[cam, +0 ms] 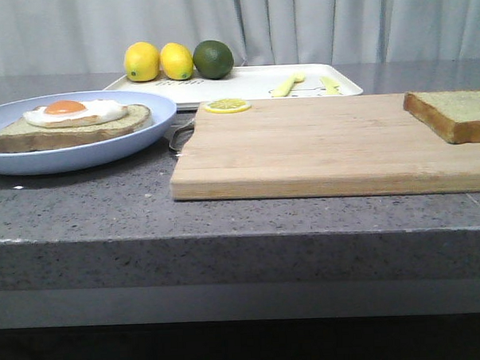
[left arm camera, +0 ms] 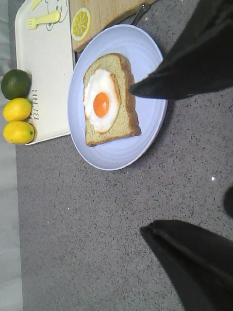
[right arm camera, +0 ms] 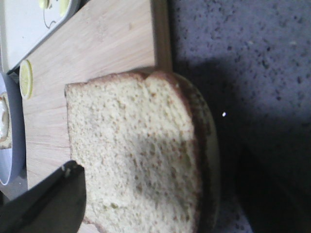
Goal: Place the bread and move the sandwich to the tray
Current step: 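Grasp the plain bread slice at its edge with the right gripper, then lift the bread slice with the right gripper and carry it over the egg toast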
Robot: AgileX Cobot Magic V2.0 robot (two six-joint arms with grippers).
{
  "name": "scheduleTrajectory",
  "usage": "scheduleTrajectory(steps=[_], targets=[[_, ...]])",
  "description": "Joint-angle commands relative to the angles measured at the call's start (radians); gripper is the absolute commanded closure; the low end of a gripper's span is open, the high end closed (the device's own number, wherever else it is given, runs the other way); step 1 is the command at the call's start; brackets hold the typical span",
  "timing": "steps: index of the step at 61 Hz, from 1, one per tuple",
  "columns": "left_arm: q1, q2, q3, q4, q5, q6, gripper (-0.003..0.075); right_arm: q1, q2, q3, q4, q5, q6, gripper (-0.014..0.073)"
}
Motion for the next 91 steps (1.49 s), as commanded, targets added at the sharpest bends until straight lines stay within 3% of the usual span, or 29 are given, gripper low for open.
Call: scheduleTrajectory(steps=[1, 34, 40, 55, 91], targets=[[-0.007, 0.013, -0.032, 0.007, -0.066, -0.006, 0.0207, -0.006, -0.022, -0.025, 0.058, 0.139, -0.022, -0.0039], [-0.007, 0.013, -0.032, 0.007, -0.066, -0.006, 0.0207, 0.009, -0.017, -0.025, 0.046, 0.140, -0.011, -0.0036], [-0.007, 0.013, -0.032, 0.007, -0.066, -0.006, 0.0207, 0.028, -0.017, -0.025, 0.031, 0.140, -0.011, 0.0020], [-0.007, 0.013, -0.032, 0.007, -0.066, -0.006, 0.0207, 0.041, -0.017, -0.025, 0.024, 0.140, -0.011, 0.0272], [-0.007, 0.013, -0.032, 0.007, -0.066, -0.006, 0.0207, 0.041, -0.138, -0.025, 0.065, 0.140, -0.010, 0.0484]])
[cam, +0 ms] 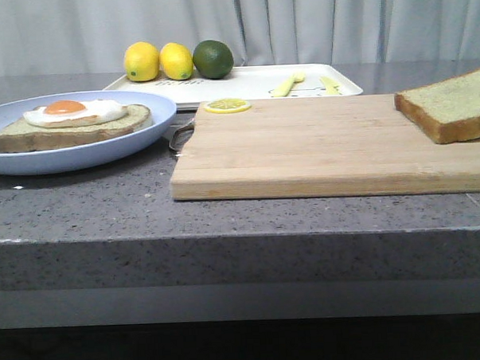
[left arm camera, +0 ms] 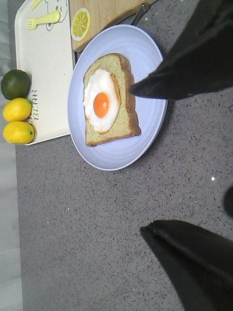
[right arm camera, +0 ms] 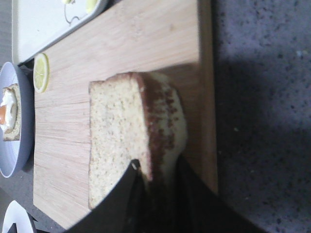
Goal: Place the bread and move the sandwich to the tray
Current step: 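Lift the bread slice with the right gripper and carry it over the egg toast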
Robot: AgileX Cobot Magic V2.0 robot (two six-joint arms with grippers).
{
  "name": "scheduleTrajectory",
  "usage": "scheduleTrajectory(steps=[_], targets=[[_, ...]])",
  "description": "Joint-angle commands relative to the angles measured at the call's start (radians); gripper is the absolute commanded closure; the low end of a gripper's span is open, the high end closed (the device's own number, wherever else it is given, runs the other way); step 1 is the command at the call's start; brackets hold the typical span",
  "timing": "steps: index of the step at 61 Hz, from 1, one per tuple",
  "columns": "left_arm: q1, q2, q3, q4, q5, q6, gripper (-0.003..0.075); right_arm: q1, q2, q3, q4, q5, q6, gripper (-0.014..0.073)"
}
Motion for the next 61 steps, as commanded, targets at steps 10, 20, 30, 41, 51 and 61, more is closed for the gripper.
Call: scheduleTrajectory(steps=[10, 20, 30, 41, 51, 61], targets=[[-0.007, 0.013, -0.032, 0.007, -0.068, -0.006, 0.0207, 0.000, -0.122, -0.023, 0.110, 0.146, 0.032, 0.0484], [-0.007, 0.013, -0.032, 0.007, -0.068, -0.006, 0.0207, 0.053, -0.191, -0.023, 0.204, 0.145, 0.055, 0.0484], [-0.007, 0.013, -0.032, 0.007, -0.070, -0.006, 0.0207, 0.189, -0.208, -0.023, 0.346, 0.141, 0.055, 0.0484], [-0.007, 0.013, -0.032, 0.007, -0.070, -0.006, 0.0207, 0.382, -0.207, -0.023, 0.445, 0.017, 0.055, 0.0484], [-0.007, 0.013, -0.032, 0.007, -0.070, -0.006, 0.0207, 0.592, -0.207, -0.023, 0.545, -0.170, 0.053, 0.0484], [-0.007, 0.013, -0.032, 0.007, -0.072, -0.006, 0.0207, 0.799, -0.190, -0.034, 0.738, -0.389, -0.041, 0.0484]])
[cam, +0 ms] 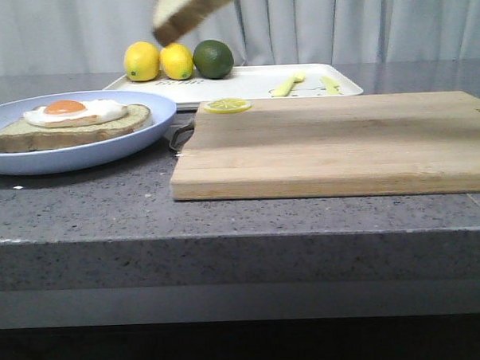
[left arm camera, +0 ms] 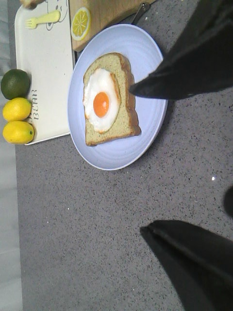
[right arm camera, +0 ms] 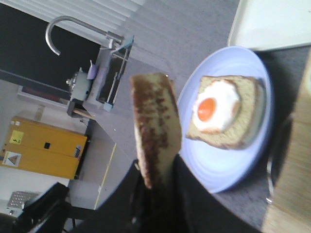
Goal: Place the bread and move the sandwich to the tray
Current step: 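Lift the bread slice with the right gripper and carry it over the egg toast, then lower the bread onto the egg and open the right gripper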
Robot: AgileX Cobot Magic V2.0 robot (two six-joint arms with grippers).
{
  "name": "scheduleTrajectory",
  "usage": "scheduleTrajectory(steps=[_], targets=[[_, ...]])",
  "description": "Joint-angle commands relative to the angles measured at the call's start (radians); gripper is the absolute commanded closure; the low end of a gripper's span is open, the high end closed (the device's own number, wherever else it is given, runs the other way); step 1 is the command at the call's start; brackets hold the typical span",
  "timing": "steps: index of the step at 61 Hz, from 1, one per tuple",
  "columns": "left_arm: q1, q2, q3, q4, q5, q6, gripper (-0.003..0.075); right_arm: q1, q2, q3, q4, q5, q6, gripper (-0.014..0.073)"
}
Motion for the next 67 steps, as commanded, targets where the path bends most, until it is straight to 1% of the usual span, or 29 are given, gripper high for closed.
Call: scheduleTrajectory(steps=[1, 5, 15, 19, 22, 31, 42, 58, 63, 67], targets=[[-0.007, 0.013, -0.032, 0.007, -0.072, -0.006, 0.0207, 0.076, -0.020, -0.038, 0.194, -0.089, -0.080, 0.0484], [-0.007, 0.013, -0.032, 0.007, -0.072, -0.006, 0.0207, 0.138, 0.014, -0.063, 0.276, -0.121, -0.128, 0.0484], [-0.007, 0.013, -0.032, 0.007, -0.072, -0.006, 0.0207, 0.244, 0.128, -0.191, 0.275, -0.166, -0.118, 0.0484], [-0.007, 0.013, -0.032, 0.007, -0.072, -0.006, 0.0207, 0.279, 0.174, -0.241, 0.275, -0.212, -0.078, 0.0484], [-0.007, 0.013, -0.032, 0.007, -0.072, -0.006, 0.0207, 0.318, 0.213, -0.283, 0.275, -0.282, -0.005, 0.0484], [-0.007, 0.013, -0.032, 0.007, -0.072, -0.006, 0.0207, 0.374, 0.286, -0.338, 0.275, -0.393, 0.083, 0.0484], [-0.007, 0.013, -0.032, 0.007, -0.072, -0.006, 0.0207, 0.398, 0.363, -0.388, 0.275, -0.407, 0.129, 0.0484], [-0.007, 0.013, -0.032, 0.007, -0.072, -0.006, 0.0207, 0.398, 0.426, -0.411, 0.275, -0.402, 0.140, 0.0482], [-0.007, 0.013, -0.032, 0.007, -0.072, -0.006, 0.0207, 0.398, 0.431, -0.411, 0.275, -0.401, 0.140, 0.0452], [-0.007, 0.013, -0.032, 0.007, -0.072, -0.006, 0.0207, 0.398, 0.435, -0.411, 0.275, -0.401, 0.140, 0.0392]])
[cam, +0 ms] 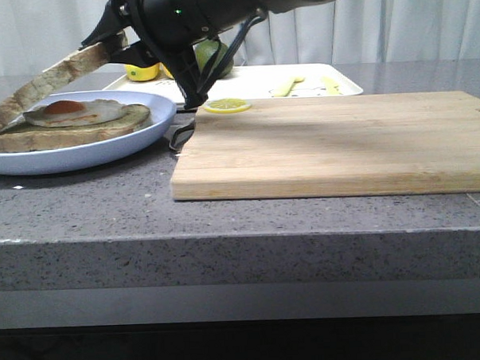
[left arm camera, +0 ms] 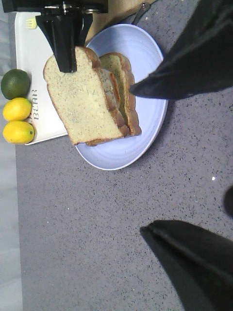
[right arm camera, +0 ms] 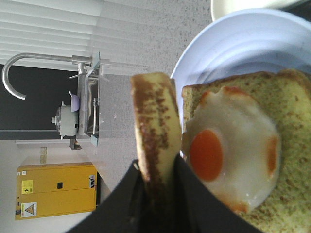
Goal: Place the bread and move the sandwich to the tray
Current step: 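Lower the bread onto the egg and open the right gripper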
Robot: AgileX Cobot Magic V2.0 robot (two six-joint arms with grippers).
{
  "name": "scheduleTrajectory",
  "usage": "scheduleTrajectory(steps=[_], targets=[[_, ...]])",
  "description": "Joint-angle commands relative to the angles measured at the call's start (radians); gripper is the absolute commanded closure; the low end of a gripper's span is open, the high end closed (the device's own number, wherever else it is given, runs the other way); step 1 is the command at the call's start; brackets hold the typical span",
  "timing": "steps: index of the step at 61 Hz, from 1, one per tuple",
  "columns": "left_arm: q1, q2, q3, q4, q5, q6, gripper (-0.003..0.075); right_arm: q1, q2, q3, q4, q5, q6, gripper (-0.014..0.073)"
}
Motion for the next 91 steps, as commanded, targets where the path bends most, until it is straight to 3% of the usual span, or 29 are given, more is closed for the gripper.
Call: scheduleTrajectory(steps=[1, 7, 13, 25, 47, 55, 70, 81, 91], targets=[[-0.007, 0.013, -0.032, 0.007, -0.072, -0.006, 0.0207, 0.001, -0.053, -0.039, 0.072, 0.034, -0.004, 0.0375], [-0.007, 0.013, -0.032, 0.007, -0.072, -0.006, 0.0207, 0.001, -0.053, -0.039, 0.051, 0.026, -0.011, 0.0245], [-0.007, 0.013, -0.032, 0.007, -0.072, -0.006, 0.0207, -0.011, -0.053, -0.039, -0.001, 0.037, -0.016, 0.0167], [-0.007, 0.013, -0.032, 0.007, -0.069, -0.006, 0.0207, -0.057, -0.068, -0.039, -0.184, 0.082, -0.016, 0.0165], [-0.007, 0.013, -0.032, 0.007, -0.069, -0.006, 0.0207, -0.171, -0.192, -0.038, -0.532, 0.313, -0.010, 0.0169], [-0.007, 0.013, -0.032, 0.007, -0.069, -0.006, 0.0207, -0.187, -0.295, -0.038, -0.758, 0.328, 0.043, 0.0169], [-0.007, 0.013, -0.032, 0.007, -0.069, -0.006, 0.0207, -0.186, -0.554, -0.036, -1.474, 0.425, 0.353, 0.0169], [-0.007, 0.013, -0.032, 0.007, -0.069, -0.006, 0.0207, -0.183, -0.757, 0.080, -1.644, 0.427, 0.372, 0.0169], [-0.007, 0.013, -0.032, 0.007, -0.073, -0.006, 0.0207, -0.180, -0.959, 0.263, -1.698, 0.347, 0.358, 0.0169]])
